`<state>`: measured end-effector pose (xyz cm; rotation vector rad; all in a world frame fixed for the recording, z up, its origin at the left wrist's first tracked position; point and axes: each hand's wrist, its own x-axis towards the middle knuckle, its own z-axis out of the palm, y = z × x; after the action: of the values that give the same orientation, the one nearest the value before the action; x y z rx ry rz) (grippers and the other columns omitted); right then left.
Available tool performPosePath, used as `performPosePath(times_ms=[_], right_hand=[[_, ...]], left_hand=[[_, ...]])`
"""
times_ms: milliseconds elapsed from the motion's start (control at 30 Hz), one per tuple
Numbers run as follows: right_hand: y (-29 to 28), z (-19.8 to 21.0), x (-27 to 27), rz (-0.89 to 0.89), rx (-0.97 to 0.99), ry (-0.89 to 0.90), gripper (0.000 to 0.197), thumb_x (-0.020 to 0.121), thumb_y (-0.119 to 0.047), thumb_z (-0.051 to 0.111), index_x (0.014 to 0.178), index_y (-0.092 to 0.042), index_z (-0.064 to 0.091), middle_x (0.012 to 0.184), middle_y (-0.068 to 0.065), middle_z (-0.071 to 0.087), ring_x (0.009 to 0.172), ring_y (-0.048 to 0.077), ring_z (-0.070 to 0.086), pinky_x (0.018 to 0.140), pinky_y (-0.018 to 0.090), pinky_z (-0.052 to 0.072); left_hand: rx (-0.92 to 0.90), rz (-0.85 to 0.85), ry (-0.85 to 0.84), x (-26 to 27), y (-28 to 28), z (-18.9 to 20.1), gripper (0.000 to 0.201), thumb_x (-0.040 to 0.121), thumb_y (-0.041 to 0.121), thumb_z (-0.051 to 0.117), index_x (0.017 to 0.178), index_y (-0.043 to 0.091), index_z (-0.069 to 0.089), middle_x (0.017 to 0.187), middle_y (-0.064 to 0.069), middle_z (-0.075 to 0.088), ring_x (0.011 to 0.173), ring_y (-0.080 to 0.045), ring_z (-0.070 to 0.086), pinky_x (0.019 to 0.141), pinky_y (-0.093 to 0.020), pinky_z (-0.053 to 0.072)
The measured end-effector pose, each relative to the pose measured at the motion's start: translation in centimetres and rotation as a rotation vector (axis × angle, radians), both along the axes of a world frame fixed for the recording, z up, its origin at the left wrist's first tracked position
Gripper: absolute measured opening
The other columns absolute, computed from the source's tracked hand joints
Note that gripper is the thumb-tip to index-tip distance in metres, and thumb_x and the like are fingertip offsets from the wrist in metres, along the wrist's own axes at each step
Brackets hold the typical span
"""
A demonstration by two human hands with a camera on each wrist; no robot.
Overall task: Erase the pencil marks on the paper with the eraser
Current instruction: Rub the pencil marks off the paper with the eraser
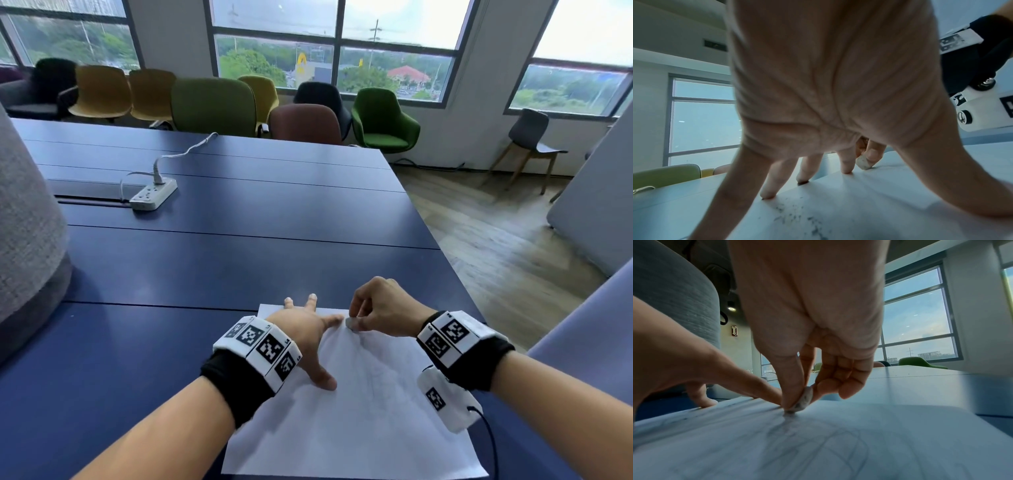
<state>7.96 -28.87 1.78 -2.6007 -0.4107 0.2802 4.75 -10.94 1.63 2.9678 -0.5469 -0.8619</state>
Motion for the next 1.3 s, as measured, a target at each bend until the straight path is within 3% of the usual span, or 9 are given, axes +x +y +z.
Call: performPosePath(times_ms=[133,333,500,633,767,833,967,1167,1300], right_hand=[[0.4,0.4,-0.4,0.065,-0.021,0.107,0.008,0.072,-0.019,0.081,0.075,-0.018,0.074,0.059,-0.008,0.063,0.048,-0.002,0.055,0.051,0.014,0.043],[0.2,0.4,0.5,-0.019,0.010,0.037,0.013,0.071,-0.020,0.081,0.065,-0.025,0.070,0.065,-0.006,0.065,0.065,0.010,0.063,0.061,0.024,0.051],[0.7,0.6,-0.8,0.092,-0.060,0.125,0.009,0.072,-0.024,0.082,0.076,-0.019,0.075,0.063,-0.009,0.063,0.054,-0.001,0.056,0.054,0.016,0.044],[0.5,0.8,0.1,0.022,-0.033,0.038,0.013,0.073,-0.024,0.081,0.068,-0.025,0.070,0.069,-0.006,0.063,0.066,0.009,0.060,0.060,0.022,0.048],[0.6,0.3,-1.3,0.106,-0.051,0.150,0.016,0.073,-0.021,0.080,0.066,-0.027,0.068,0.058,-0.010,0.060,0.050,-0.002,0.054,0.052,0.013,0.040],[0.5,0.5,-1.5,0.139,-0.073,0.184,0.016,0.073,-0.024,0.081,0.066,-0.028,0.067,0.058,-0.011,0.061,0.050,-0.003,0.055,0.051,0.012,0.040],[-0.7,0.5,0.0,0.004,-0.045,0.044,0.019,0.074,-0.025,0.080,0.063,-0.028,0.065,0.068,-0.008,0.063,0.064,0.006,0.059,0.063,0.022,0.051],[-0.6,0.3,-1.7,0.077,-0.002,0.220,0.011,0.074,-0.028,0.081,0.072,-0.020,0.073,0.064,-0.005,0.068,0.056,0.001,0.059,0.056,0.014,0.045],[-0.9,0.3,-0.2,-0.049,0.014,0.090,0.009,0.074,-0.025,0.081,0.073,-0.020,0.073,0.073,-0.001,0.068,0.071,0.012,0.064,0.064,0.023,0.051]], left_hand=[[0.001,-0.008,-0.006,0.1,0.1,-0.2,0.118,0.067,0.060,0.080,0.152,0.049,-0.001,0.164,-0.008,-0.013,0.147,-0.047,-0.002,0.112,-0.051,0.028],[0.014,-0.010,0.002,0.0,0.1,0.0,0.117,0.067,0.062,0.079,0.149,0.054,-0.004,0.163,-0.006,-0.015,0.147,-0.045,-0.004,0.113,-0.054,0.025],[0.030,-0.013,0.006,0.2,0.2,-0.3,0.120,0.066,0.064,0.078,0.151,0.051,-0.004,0.163,-0.006,-0.016,0.147,-0.046,-0.004,0.113,-0.053,0.026],[0.035,-0.018,-0.005,0.1,0.1,-0.1,0.117,0.067,0.065,0.078,0.151,0.051,-0.002,0.164,-0.006,-0.015,0.147,-0.045,-0.003,0.112,-0.054,0.026],[0.043,-0.023,-0.007,0.1,0.1,-0.3,0.119,0.066,0.065,0.078,0.152,0.050,-0.003,0.163,-0.007,-0.015,0.147,-0.047,-0.002,0.113,-0.053,0.025],[0.041,-0.025,-0.002,0.2,0.1,-0.4,0.119,0.067,0.065,0.078,0.151,0.050,-0.005,0.163,-0.008,-0.016,0.147,-0.047,-0.003,0.113,-0.052,0.025],[0.043,-0.023,-0.002,0.1,0.1,-0.2,0.118,0.067,0.064,0.077,0.152,0.049,-0.004,0.163,-0.007,-0.016,0.147,-0.046,-0.003,0.113,-0.054,0.024],[0.054,-0.017,0.009,0.1,0.0,0.1,0.118,0.068,0.065,0.077,0.152,0.049,-0.005,0.163,-0.007,-0.017,0.147,-0.046,-0.002,0.112,-0.054,0.026],[0.068,-0.018,0.009,0.0,-0.1,0.1,0.118,0.067,0.065,0.077,0.152,0.049,-0.004,0.163,-0.006,-0.016,0.147,-0.046,-0.001,0.111,-0.057,0.026]])
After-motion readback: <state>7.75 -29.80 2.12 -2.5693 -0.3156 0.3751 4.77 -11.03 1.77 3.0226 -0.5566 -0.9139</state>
